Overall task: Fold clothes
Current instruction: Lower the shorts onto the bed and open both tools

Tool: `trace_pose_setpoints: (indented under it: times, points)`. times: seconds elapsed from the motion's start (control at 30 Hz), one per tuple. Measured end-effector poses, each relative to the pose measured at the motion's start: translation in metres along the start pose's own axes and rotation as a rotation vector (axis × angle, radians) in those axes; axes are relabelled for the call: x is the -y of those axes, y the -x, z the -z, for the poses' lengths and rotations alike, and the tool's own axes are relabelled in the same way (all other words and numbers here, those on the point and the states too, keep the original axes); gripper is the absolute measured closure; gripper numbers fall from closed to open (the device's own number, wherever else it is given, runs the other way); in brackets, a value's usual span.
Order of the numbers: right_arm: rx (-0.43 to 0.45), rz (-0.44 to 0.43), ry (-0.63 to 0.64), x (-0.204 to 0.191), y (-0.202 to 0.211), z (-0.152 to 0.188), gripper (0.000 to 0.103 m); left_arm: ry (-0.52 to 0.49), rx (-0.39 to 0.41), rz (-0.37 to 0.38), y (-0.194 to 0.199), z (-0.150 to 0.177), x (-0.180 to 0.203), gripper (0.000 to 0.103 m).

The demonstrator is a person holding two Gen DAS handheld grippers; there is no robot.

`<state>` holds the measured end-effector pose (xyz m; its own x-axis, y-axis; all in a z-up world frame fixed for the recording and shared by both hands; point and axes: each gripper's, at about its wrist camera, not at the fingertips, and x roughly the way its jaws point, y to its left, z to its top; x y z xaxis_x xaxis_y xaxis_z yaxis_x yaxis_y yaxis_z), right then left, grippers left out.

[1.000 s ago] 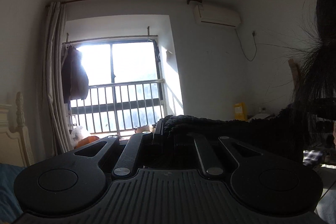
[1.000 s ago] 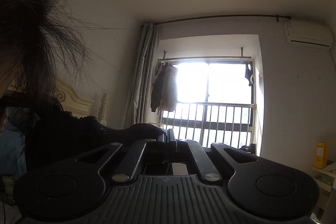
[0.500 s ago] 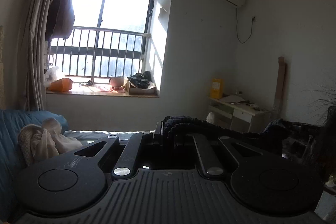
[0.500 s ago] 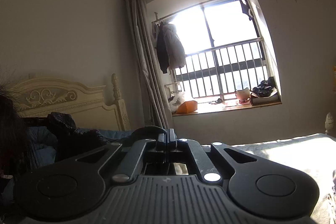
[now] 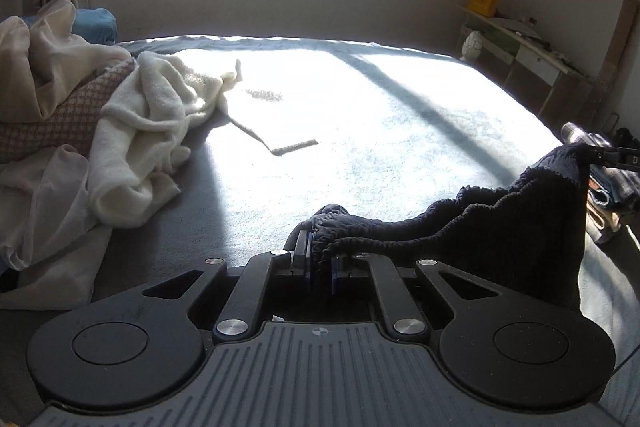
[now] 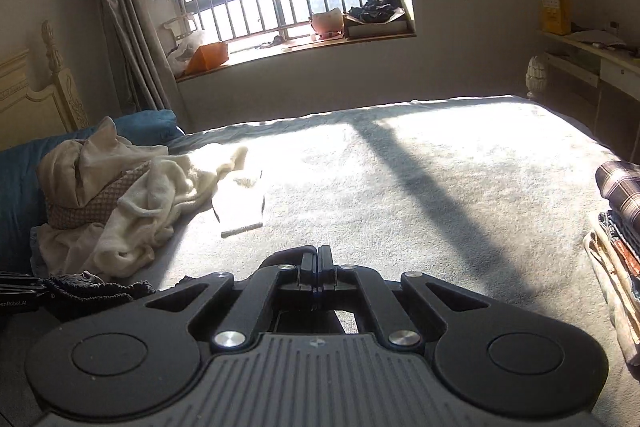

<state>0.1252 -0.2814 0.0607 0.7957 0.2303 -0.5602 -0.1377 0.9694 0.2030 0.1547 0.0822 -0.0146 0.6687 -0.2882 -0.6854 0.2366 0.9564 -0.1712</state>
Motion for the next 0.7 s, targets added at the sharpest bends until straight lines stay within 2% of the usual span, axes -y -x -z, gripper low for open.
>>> trace_pose_setpoints:
  times: [0.3, 0.37, 0.43, 0.53, 0.57, 0.67, 0.7]
  points:
    - [-0.091, 0.063, -0.060, 0.034, -0.090, 0.002, 0.103, 0.002, -0.005, -0.045, -0.066, -0.011, -0.008, 0.096]
    - [-0.103, 0.073, -0.061, 0.036, -0.108, 0.005, 0.103, 0.049, -0.020, -0.035, -0.080, -0.007, -0.015, 0.095]
    - [-0.125, 0.069, -0.119, 0.047, -0.122, 0.013, 0.103, 0.117, -0.042, -0.014, -0.093, -0.002, -0.024, 0.093]
    - [-0.163, 0.055, -0.237, 0.069, -0.139, 0.027, 0.100, 0.220, -0.075, 0.019, -0.114, 0.007, -0.038, 0.076]
    - [-0.175, 0.050, -0.277, 0.076, -0.145, 0.032, 0.096, 0.254, -0.085, 0.030, -0.120, 0.009, -0.043, 0.065]
    - [-0.213, 0.036, -0.396, 0.097, -0.162, 0.046, 0.062, 0.357, -0.118, 0.062, -0.141, 0.018, -0.057, 0.058]
    - [-0.226, 0.031, -0.435, 0.105, -0.168, 0.050, 0.060, 0.391, -0.122, 0.077, -0.143, 0.020, -0.062, 0.055]
